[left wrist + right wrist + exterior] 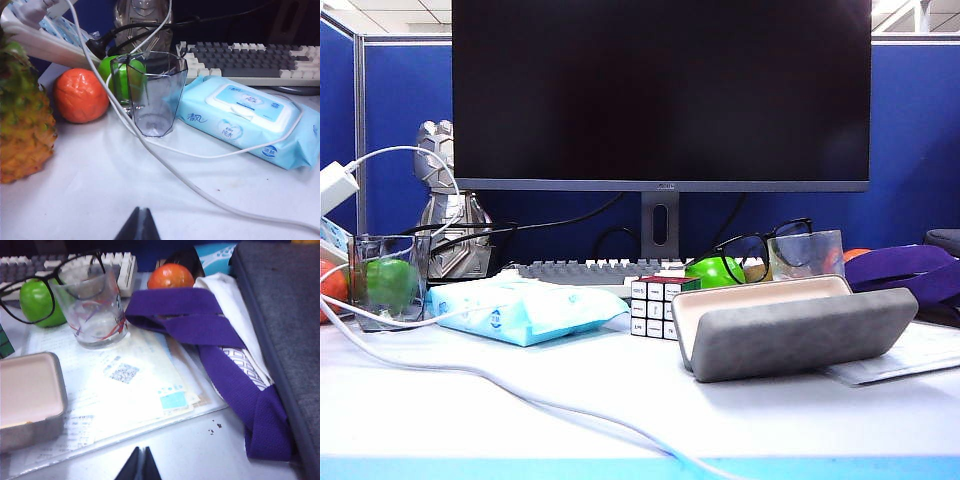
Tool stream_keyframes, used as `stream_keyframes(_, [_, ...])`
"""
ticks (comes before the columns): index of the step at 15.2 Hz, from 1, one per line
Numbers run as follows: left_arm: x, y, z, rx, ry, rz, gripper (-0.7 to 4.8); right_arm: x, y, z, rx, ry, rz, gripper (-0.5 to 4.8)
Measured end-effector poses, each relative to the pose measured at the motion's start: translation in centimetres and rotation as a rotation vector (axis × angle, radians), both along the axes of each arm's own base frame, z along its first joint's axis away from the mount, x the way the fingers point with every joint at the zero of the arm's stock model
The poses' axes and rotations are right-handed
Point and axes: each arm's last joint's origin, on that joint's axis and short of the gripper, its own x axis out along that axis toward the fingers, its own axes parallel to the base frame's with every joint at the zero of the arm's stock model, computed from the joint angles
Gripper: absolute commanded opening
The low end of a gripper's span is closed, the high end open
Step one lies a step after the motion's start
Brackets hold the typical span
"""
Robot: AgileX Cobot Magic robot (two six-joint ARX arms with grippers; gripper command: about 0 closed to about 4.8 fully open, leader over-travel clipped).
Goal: Pick up the glasses, fold the temples of the glasses, place the glasses into the glasses case, and finally close the glasses case.
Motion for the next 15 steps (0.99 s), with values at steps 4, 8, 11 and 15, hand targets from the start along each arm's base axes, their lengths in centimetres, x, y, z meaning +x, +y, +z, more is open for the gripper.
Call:
stream_keyframes(4, [0.0, 0.0, 0.0, 0.000, 0.000, 0.000, -0.06, 0.0, 0.0, 0.0, 0.001, -0.002, 0.000, -0.01])
stream_keyframes(8, [0.0, 0.0, 0.2, -0.013, -0.021, 0.001, -0.06, 0.1, 0.2, 0.8, 0.017, -0.070, 0.039, -0.01])
stream_keyframes(11, [0.0, 0.2, 2.1, -0.127, -0.156, 0.066, -0.06, -0.4, 0.1, 4.3, 0.042, -0.174, 0.033, -0.01])
stream_keyframes(15, [-0.6, 0.2, 4.6, -0.152, -0.236, 0.095, -0.06, -1.7, -0.1, 9.2, 0.052, -0.326, 0.015, -0.01])
